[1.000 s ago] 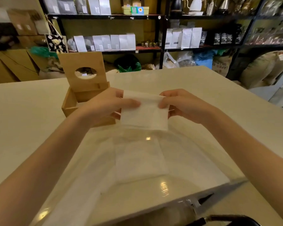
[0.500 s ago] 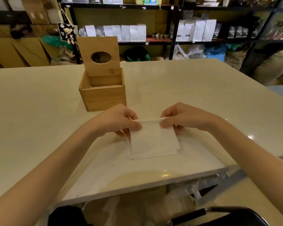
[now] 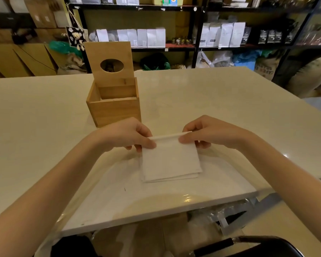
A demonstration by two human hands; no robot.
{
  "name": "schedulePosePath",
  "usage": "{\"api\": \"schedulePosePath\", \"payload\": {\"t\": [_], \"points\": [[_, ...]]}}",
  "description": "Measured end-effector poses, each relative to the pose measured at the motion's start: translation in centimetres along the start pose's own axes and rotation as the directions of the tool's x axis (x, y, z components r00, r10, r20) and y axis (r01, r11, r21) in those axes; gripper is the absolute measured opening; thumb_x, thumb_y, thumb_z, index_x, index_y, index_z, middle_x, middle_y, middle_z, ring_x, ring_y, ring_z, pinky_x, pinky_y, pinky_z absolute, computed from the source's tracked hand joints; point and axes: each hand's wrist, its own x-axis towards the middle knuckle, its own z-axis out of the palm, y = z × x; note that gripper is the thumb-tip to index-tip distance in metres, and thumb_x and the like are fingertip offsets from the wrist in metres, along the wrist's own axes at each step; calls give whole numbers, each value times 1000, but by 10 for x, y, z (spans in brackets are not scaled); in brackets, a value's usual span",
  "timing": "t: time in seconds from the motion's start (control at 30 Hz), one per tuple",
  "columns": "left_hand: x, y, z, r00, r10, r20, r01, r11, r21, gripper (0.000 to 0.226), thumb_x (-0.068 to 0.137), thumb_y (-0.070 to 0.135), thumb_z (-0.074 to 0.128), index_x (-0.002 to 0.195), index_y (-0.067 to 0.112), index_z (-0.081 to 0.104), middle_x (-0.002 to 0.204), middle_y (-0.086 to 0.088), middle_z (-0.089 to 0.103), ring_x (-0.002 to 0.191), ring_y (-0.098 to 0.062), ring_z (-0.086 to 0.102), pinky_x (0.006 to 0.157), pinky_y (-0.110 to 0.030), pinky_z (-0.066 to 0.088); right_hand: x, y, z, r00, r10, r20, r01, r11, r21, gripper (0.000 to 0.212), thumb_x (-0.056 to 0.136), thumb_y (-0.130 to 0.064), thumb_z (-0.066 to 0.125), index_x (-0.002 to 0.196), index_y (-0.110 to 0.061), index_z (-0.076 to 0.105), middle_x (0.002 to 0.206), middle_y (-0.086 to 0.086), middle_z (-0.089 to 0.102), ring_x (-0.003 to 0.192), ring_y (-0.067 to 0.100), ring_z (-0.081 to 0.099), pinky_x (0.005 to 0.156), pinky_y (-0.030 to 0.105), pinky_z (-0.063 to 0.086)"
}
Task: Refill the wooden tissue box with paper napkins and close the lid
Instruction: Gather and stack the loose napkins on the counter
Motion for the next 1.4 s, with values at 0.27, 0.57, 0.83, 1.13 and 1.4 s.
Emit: {"api": "schedulePosePath", "payload": {"t": [0.27,0.57,0.83,1.13,1.4], "points": [[4,0,11,996,-3,-88,24,970,242,10,79,28,69,83,19,65,73,9,57,67,-7,51,55,-18,36,9,4,13,999,-3,-52,-13,953,-302,15,76,-25,70,75,-10,67,59,0,61,53,9,50,57,25,39],[3,-2,3,990,67,-123,-25,948,317,33,81,28,67,113,21,60,103,4,57,89,-11,52,69,-18,42,10,-4,2,992,-71,-102,13,878,-478,32,75,-36,70,104,-22,65,91,-6,60,68,2,49,70,26,43],[5,-4,9,988,103,-113,-55,929,367,27,81,25,69,107,20,65,97,4,59,88,-12,55,71,-18,45,20,-2,12,996,-77,-38,49,871,-488,27,78,-24,69,104,-15,66,78,-8,54,65,1,47,62,15,37],[11,-2,11,998,51,-39,-31,917,398,22,84,24,64,105,18,62,93,5,55,85,-13,51,75,-24,46,22,-8,12,999,46,29,-26,873,-488,11,81,-24,65,90,-20,61,76,-14,50,71,6,49,60,17,38],[6,-4,3,997,64,51,-78,943,323,8,85,21,62,91,17,61,83,4,57,78,-15,52,69,-24,41,15,-17,10,997,53,55,-28,924,-381,10,78,-19,67,81,-21,58,73,-8,56,64,10,52,62,23,41]]}}
